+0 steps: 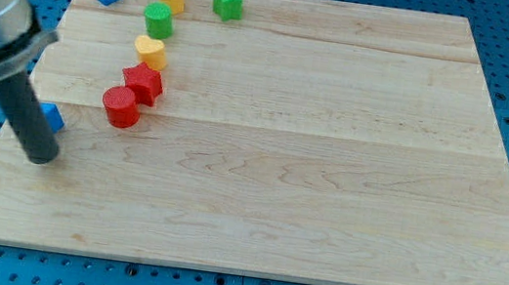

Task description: Push blue triangle a bit up

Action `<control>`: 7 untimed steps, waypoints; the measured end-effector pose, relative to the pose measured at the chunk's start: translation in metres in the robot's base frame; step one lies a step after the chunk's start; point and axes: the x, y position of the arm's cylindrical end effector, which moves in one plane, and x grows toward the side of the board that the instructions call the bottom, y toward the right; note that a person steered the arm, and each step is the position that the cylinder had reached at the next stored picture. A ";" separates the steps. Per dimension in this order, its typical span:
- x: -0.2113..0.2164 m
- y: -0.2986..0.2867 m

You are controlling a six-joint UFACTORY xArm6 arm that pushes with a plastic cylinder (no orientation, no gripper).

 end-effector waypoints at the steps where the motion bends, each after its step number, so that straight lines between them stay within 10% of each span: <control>1: -0.029 0.013; 3: -0.076 0.057; 5: -0.003 0.017; 7: -0.062 0.029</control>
